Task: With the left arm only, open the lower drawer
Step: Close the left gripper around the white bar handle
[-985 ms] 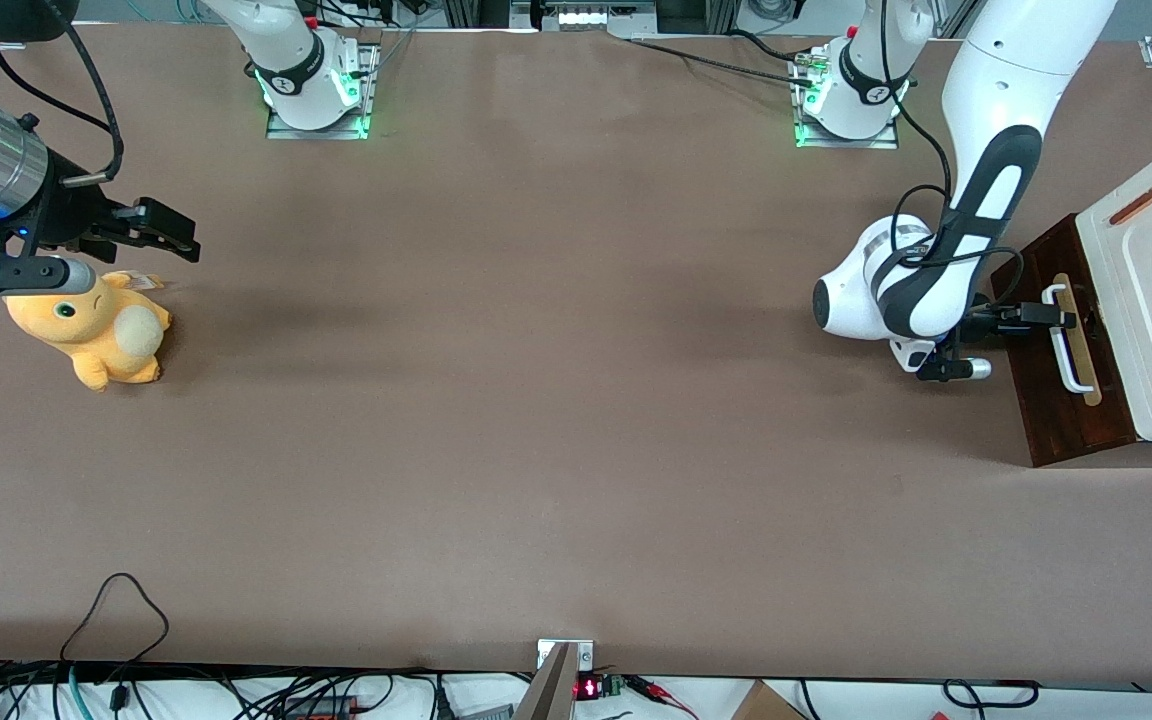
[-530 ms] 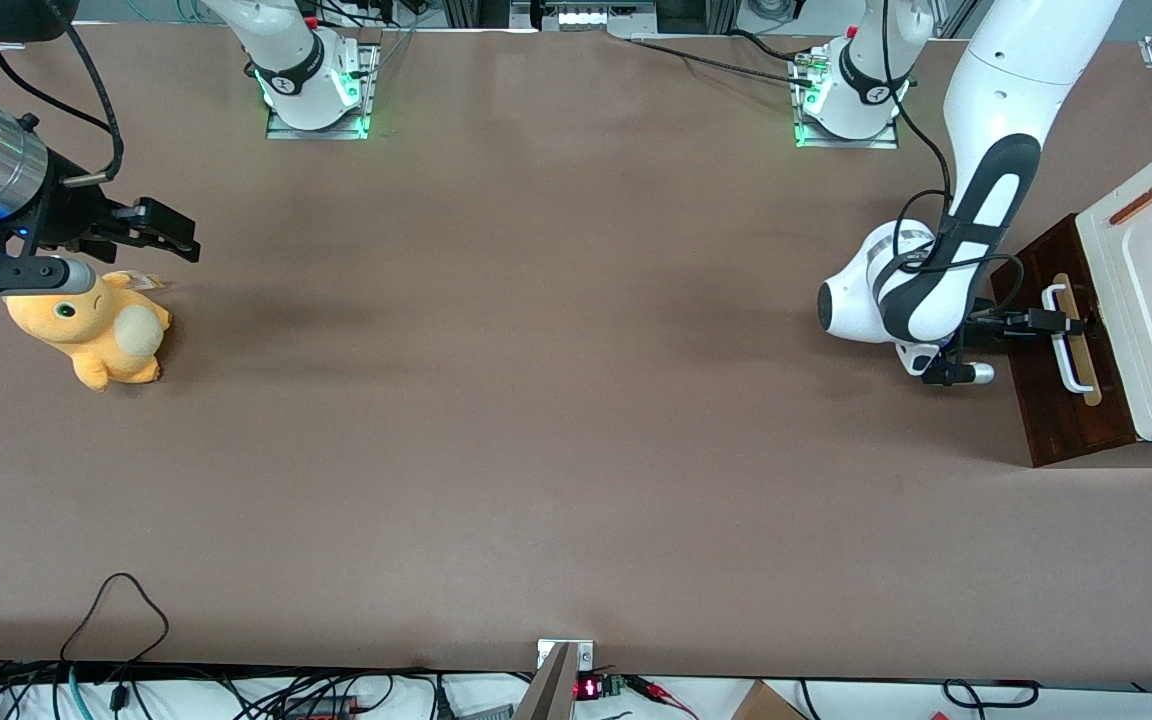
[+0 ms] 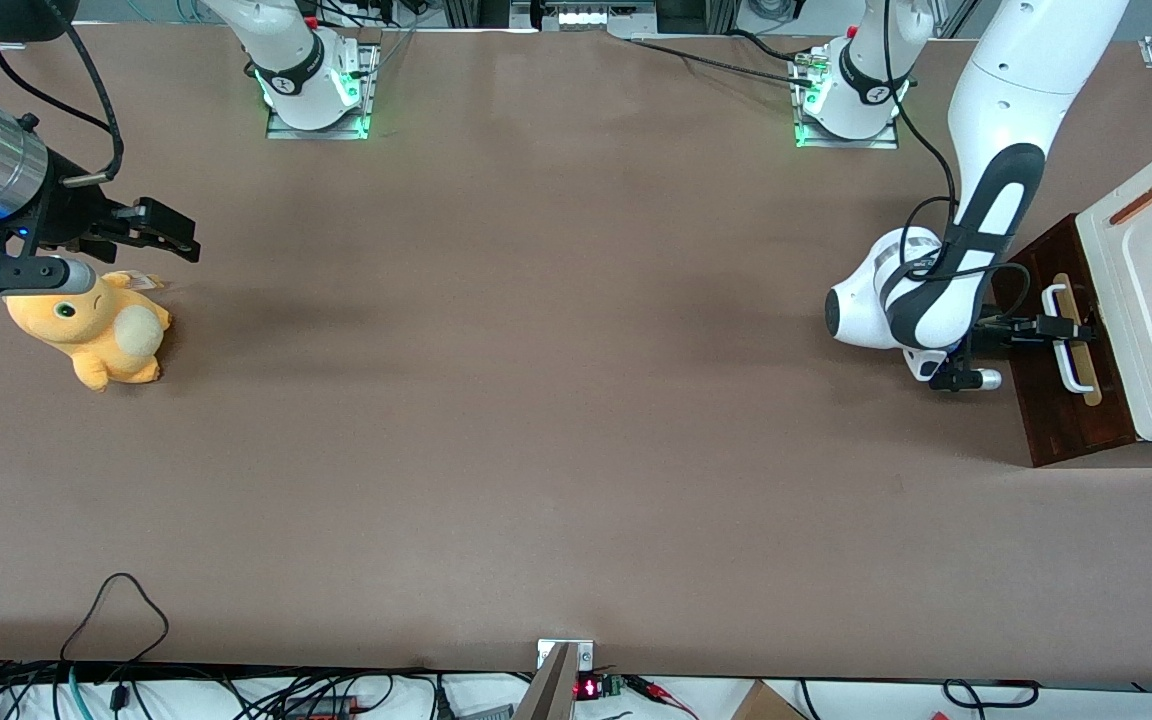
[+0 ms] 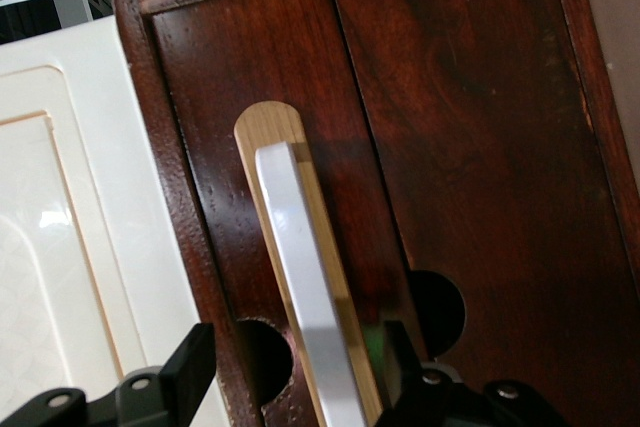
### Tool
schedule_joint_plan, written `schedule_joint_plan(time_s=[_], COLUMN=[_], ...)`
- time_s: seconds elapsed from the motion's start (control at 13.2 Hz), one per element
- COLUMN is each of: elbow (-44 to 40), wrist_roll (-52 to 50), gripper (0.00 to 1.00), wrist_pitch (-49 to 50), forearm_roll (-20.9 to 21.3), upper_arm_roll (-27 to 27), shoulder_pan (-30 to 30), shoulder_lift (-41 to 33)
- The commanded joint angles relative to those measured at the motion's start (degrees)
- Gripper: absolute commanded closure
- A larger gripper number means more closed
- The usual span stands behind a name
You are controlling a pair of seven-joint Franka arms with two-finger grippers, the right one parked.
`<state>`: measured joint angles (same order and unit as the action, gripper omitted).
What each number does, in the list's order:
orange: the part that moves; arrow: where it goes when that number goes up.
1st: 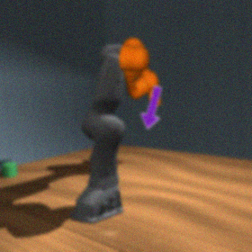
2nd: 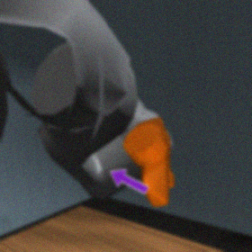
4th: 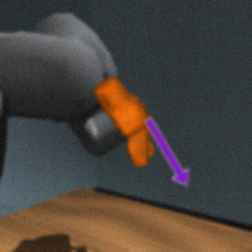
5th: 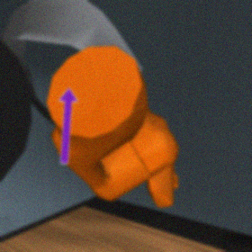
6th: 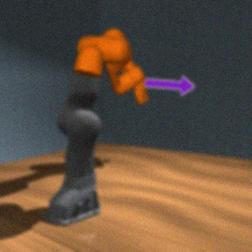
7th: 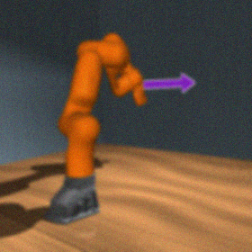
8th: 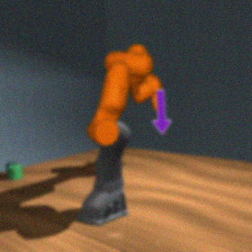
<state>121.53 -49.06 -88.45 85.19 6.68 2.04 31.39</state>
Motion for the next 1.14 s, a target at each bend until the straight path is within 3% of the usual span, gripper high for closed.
schedule_joint_plan(time_s=[0.0, 0.15, 0.38, 1.06], elbow=[-1.83, -1.74, 0.01, 0.37], wrist_roll=[-0.42, -0.59, -9.20, -4.90], gripper=[0.25, 0.25, 0.27, 0.30], wrist_pitch=[-0.50, -0.85, -3.93, -3.66], forearm_roll=[1.38, 1.38, 1.65, 1.65], upper_arm_roll=[-0.53, -0.80, -1.32, -1.32], shoulder_pan=[-0.28, -0.28, -0.11, -0.19], shoulder_lift=[1.48, 1.49, 2.36, -0.45])
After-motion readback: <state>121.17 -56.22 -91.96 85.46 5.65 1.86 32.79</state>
